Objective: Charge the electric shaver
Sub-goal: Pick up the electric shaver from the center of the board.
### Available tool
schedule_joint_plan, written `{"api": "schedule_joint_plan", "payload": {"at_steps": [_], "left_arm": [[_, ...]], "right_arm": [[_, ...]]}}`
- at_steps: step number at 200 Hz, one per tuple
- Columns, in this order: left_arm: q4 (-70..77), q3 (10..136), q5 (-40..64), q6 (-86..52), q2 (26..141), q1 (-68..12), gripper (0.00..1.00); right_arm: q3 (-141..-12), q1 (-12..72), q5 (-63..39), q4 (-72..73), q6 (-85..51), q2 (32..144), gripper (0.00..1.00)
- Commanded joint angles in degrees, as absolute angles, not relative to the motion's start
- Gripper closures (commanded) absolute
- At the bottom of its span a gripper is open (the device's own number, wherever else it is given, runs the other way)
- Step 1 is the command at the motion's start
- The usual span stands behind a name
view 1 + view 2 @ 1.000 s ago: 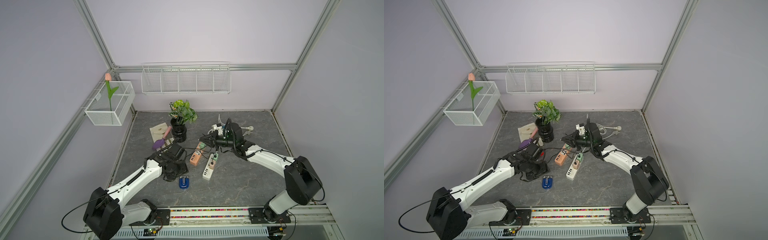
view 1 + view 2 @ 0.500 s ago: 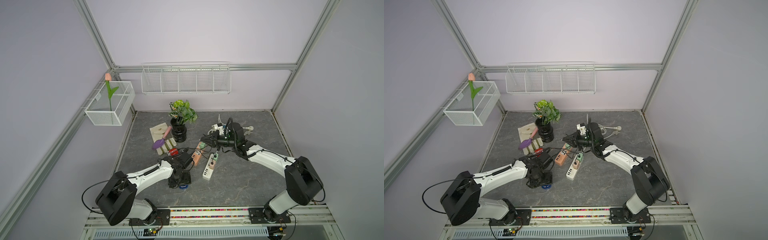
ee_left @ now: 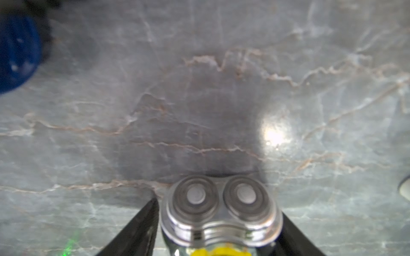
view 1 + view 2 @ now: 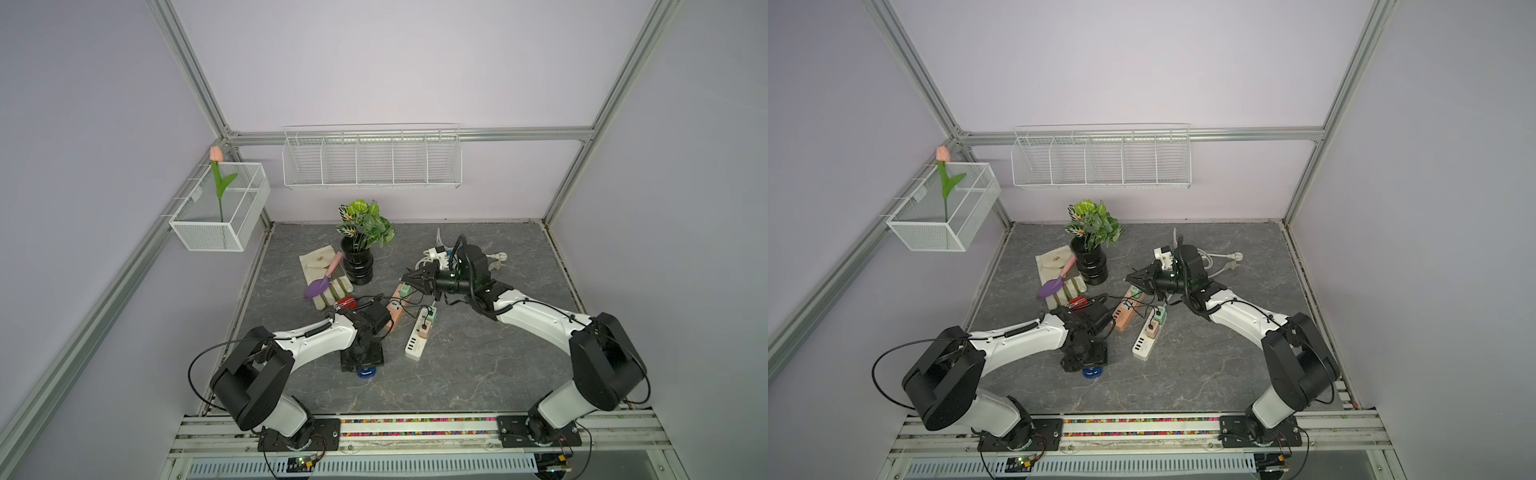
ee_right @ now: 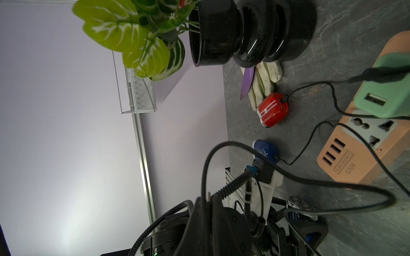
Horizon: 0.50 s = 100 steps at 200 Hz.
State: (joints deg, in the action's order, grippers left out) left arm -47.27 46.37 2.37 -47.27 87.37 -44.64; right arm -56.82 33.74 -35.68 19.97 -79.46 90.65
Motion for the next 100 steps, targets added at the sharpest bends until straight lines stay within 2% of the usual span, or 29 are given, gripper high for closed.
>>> {"api": "schedule_joint_plan", "payload": {"at_steps": [1,36,63,86,100], "left_arm": [[-43.94,46.47,2.61,-47.67,89.87,-44.71,0.34],[-43.77,46.27,3.59,-48.78,89.52,-44.74,0.46],[-44.22,47.26,4.39,-50.28,88.81,-44.74,0.61],[-48.57,51.04,2.41,-54.1,85.21,-44.28,0.7],[-51.38,54.61,2.61,-57.08,83.12,-42.65,0.81]], "right_arm": [[-55.35,33.28,-36.14,21.54,-79.63,88.62,0.93],[-54.6,33.13,-36.1,21.53,-79.43,88.41,0.93],[-53.89,33.0,-36.47,22.13,-79.13,88.55,0.93],[-53.48,32.96,-37.15,23.47,-77.82,88.43,0.93],[-53.66,32.87,-37.78,24.76,-76.4,88.3,0.93]]}}
